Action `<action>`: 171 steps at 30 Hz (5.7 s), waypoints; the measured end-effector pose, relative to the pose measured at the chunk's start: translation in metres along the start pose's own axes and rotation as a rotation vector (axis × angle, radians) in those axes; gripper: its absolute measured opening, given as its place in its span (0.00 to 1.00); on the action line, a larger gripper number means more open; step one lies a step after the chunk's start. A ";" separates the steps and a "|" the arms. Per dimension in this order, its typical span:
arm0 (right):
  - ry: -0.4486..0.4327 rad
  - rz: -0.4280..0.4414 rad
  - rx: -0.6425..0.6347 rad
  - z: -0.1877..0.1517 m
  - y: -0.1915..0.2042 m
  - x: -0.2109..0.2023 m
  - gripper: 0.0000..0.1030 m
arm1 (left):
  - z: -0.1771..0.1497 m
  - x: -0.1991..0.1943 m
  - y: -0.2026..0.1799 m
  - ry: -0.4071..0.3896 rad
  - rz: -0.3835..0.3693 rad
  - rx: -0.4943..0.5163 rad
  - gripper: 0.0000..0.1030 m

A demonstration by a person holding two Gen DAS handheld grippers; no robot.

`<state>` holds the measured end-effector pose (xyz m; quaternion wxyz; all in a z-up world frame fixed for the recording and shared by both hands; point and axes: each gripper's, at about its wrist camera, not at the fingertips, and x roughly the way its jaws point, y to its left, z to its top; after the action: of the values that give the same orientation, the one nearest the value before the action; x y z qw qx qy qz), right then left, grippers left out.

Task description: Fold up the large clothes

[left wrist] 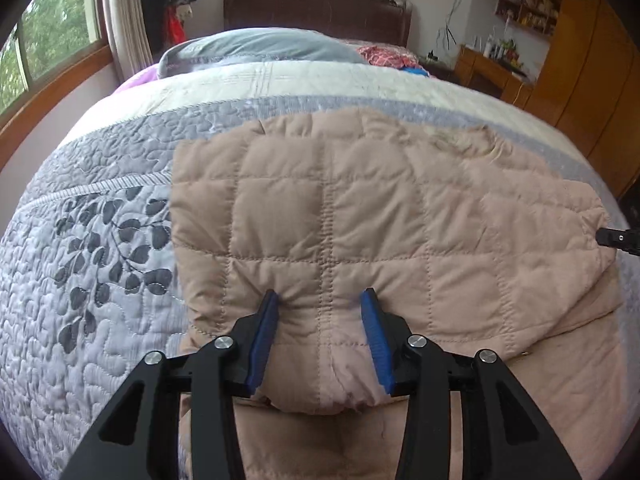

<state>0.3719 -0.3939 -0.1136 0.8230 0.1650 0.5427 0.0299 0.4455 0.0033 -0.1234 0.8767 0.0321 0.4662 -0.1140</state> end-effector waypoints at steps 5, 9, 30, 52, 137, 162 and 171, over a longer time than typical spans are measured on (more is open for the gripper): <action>-0.005 -0.002 -0.007 -0.005 0.001 0.009 0.12 | -0.001 -0.001 -0.004 -0.001 0.015 0.016 0.42; -0.127 -0.117 -0.051 -0.013 0.014 -0.032 0.16 | 0.003 -0.030 -0.006 -0.058 0.044 0.019 0.42; 0.028 -0.044 -0.172 -0.026 0.077 0.038 0.15 | -0.009 0.009 -0.086 0.039 -0.016 0.140 0.44; -0.050 0.122 -0.139 -0.307 -0.067 -0.147 0.53 | -0.261 -0.187 0.082 0.046 -0.051 -0.147 0.70; 0.010 0.185 0.137 0.024 -0.086 -0.048 0.15 | 0.051 0.010 0.090 0.047 -0.173 -0.235 0.15; 0.004 0.121 -0.028 -0.052 -0.062 -0.059 0.19 | -0.023 -0.033 0.084 0.107 -0.191 -0.152 0.46; -0.147 0.171 -0.034 -0.022 -0.044 -0.093 0.08 | -0.006 -0.083 0.072 -0.132 -0.127 -0.120 0.09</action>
<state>0.3083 -0.4510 -0.0526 0.8576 0.1987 0.4645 0.0970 0.4130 0.0886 -0.0622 0.8969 -0.0580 0.4144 -0.1432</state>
